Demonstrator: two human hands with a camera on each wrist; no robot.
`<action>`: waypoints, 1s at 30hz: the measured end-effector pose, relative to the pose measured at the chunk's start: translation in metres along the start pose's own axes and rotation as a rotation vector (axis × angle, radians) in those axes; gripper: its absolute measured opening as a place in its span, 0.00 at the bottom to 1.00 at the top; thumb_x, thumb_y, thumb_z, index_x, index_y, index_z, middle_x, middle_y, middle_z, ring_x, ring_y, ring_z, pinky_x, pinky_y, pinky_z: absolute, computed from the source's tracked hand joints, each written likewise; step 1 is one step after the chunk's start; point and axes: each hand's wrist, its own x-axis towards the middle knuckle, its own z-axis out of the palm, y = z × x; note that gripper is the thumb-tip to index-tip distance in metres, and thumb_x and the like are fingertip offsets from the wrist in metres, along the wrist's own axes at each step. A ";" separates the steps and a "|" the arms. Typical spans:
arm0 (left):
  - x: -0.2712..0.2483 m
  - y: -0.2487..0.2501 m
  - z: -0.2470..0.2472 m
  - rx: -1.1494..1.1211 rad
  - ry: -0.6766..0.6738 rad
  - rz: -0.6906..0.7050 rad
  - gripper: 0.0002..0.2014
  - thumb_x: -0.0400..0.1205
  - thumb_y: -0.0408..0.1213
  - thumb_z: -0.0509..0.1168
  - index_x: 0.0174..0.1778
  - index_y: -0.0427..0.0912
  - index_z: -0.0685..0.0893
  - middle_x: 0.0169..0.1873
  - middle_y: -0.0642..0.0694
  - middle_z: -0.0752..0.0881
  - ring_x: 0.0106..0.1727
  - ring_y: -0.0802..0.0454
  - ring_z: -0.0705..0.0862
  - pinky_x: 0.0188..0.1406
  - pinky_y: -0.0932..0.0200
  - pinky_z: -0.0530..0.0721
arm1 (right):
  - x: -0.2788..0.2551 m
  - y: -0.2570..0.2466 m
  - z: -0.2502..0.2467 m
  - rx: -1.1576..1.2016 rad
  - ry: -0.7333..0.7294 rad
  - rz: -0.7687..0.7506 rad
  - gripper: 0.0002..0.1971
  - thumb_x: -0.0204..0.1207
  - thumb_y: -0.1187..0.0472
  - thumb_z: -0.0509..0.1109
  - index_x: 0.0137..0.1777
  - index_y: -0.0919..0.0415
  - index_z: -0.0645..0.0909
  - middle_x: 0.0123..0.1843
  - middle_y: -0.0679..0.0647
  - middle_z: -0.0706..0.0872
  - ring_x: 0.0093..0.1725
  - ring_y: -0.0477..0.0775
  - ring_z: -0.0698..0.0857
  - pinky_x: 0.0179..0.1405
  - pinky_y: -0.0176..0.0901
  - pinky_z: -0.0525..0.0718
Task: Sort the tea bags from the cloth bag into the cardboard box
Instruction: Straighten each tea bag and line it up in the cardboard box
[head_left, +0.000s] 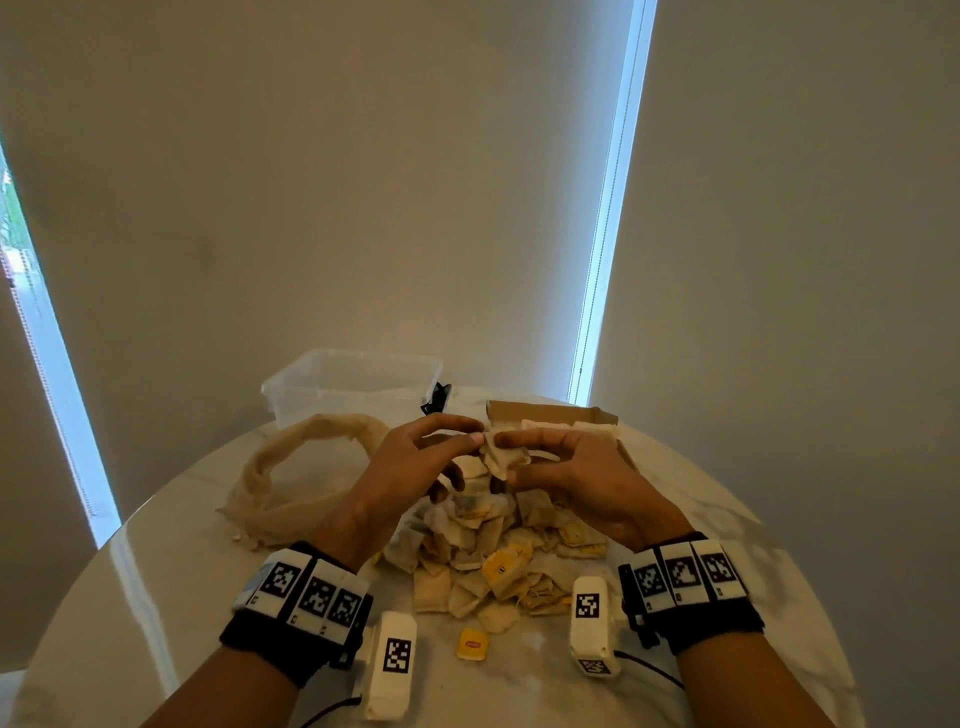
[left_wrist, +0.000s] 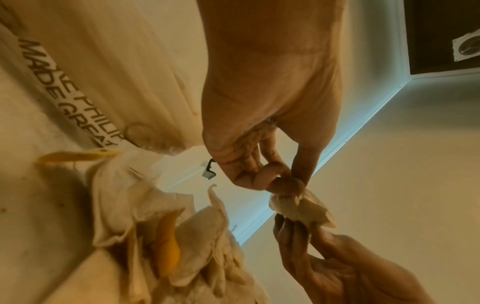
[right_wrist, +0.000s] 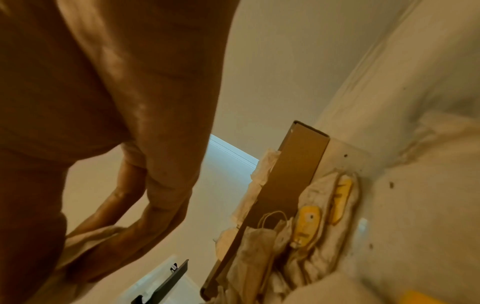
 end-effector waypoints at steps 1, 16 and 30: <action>-0.001 0.000 0.002 -0.021 0.001 0.004 0.09 0.86 0.41 0.74 0.61 0.48 0.93 0.50 0.45 0.95 0.37 0.49 0.87 0.30 0.59 0.80 | 0.001 0.001 0.001 -0.033 0.023 -0.003 0.16 0.80 0.68 0.80 0.66 0.55 0.93 0.66 0.52 0.94 0.68 0.56 0.91 0.69 0.57 0.90; 0.005 -0.008 0.004 -0.041 -0.006 -0.022 0.18 0.84 0.34 0.77 0.69 0.41 0.85 0.53 0.41 0.95 0.54 0.46 0.95 0.57 0.48 0.94 | 0.009 0.006 0.006 0.265 0.128 0.099 0.16 0.88 0.54 0.72 0.68 0.63 0.90 0.64 0.59 0.94 0.69 0.61 0.90 0.72 0.59 0.89; 0.005 -0.007 0.001 -0.172 -0.059 -0.070 0.23 0.82 0.29 0.78 0.71 0.47 0.84 0.61 0.40 0.92 0.59 0.44 0.94 0.57 0.52 0.93 | 0.008 0.010 0.004 0.332 0.043 0.105 0.18 0.85 0.72 0.71 0.73 0.61 0.83 0.65 0.68 0.92 0.67 0.67 0.91 0.65 0.57 0.92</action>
